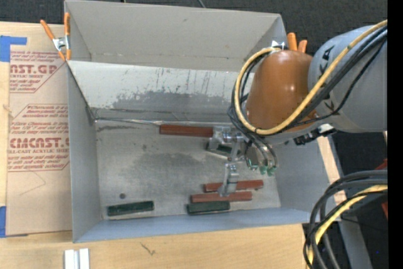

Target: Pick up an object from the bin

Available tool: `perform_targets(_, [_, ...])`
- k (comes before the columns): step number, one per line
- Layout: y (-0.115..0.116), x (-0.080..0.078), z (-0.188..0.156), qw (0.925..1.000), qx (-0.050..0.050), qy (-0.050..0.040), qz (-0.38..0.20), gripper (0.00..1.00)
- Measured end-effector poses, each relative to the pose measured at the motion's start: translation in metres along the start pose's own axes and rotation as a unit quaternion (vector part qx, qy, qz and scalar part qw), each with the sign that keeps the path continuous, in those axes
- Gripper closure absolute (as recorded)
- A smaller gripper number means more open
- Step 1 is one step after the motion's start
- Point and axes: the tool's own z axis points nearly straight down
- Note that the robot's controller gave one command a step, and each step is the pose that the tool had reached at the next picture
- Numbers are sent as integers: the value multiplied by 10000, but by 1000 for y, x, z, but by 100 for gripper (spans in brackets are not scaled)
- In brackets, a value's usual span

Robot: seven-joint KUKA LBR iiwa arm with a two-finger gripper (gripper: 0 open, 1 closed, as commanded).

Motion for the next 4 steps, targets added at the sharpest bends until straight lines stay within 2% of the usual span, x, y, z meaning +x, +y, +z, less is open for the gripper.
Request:
perform_targets(1, [-57,5,88,9895,-1,15,-1443,100])
perform_targets(2, [-57,5,88,9895,-1,14,-1443,100])
perform_targets(3, [-33,-1,17,9789,-3,-4,-2043,100])
perform_targets(4, [-33,-1,17,9789,-4,-3,-2042,100])
